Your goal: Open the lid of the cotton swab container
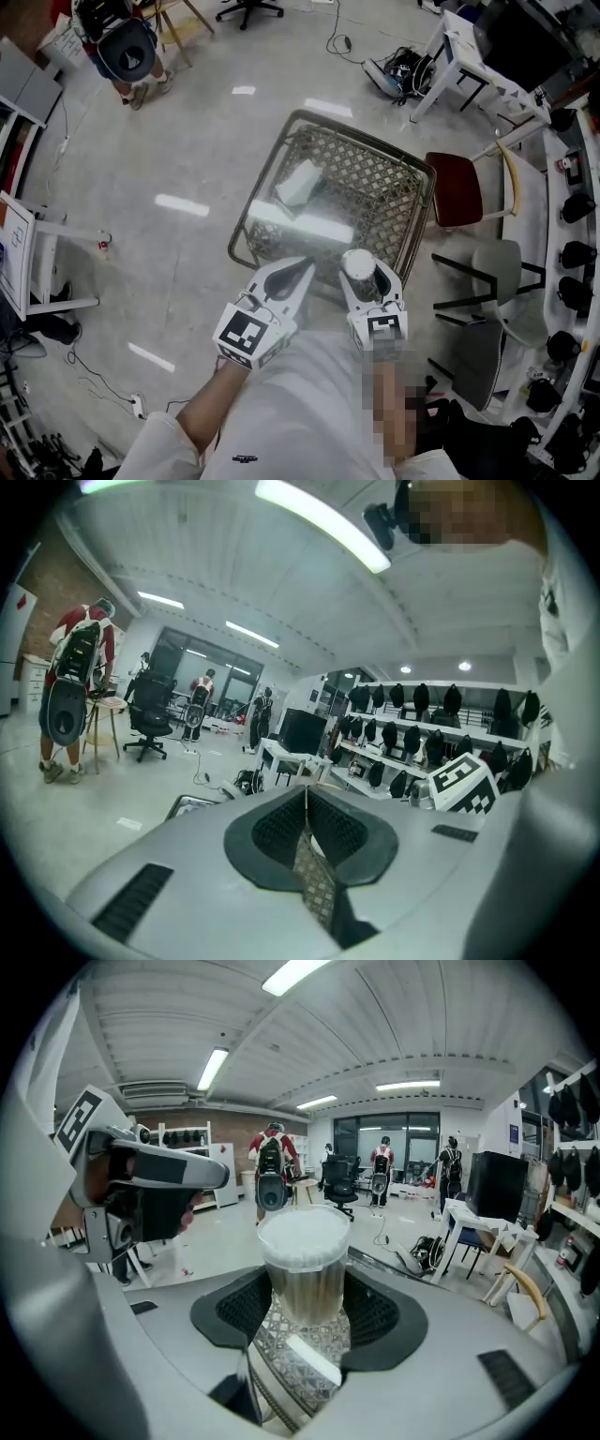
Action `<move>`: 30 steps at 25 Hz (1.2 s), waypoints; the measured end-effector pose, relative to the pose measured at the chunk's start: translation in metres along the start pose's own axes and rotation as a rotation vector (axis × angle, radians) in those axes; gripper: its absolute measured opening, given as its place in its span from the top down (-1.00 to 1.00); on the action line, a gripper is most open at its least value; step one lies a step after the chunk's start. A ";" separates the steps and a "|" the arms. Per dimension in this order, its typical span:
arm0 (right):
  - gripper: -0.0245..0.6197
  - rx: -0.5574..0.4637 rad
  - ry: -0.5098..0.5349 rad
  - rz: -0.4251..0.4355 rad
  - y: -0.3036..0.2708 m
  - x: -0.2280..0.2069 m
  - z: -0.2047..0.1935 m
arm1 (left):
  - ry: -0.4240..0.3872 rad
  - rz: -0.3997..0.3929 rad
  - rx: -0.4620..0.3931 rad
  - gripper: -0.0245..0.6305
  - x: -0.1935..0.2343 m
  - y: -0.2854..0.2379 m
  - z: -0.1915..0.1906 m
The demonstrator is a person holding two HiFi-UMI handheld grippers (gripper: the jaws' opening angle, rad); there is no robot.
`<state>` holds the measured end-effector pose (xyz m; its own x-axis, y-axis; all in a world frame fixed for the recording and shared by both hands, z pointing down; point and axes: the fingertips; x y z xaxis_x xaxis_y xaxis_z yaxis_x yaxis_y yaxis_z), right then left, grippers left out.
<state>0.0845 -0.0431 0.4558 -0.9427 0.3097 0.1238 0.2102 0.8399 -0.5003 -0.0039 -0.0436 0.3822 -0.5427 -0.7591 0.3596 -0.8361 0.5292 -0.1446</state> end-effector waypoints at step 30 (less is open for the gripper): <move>0.20 0.012 0.150 0.173 0.006 0.068 0.036 | -0.110 -0.161 0.096 0.16 -0.025 -0.019 0.002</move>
<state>0.0122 -0.0333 0.4308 -0.8440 0.5117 0.1609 0.3612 0.7638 -0.5349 0.0252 -0.0357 0.3737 -0.4029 -0.8703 0.2833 -0.9136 0.3635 -0.1824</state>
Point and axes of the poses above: the fingertips, and each gripper's own axes: y backward along the fingers, x to its left, z out of its top, and after that the axes turned 10 degrees about -z, right-handed
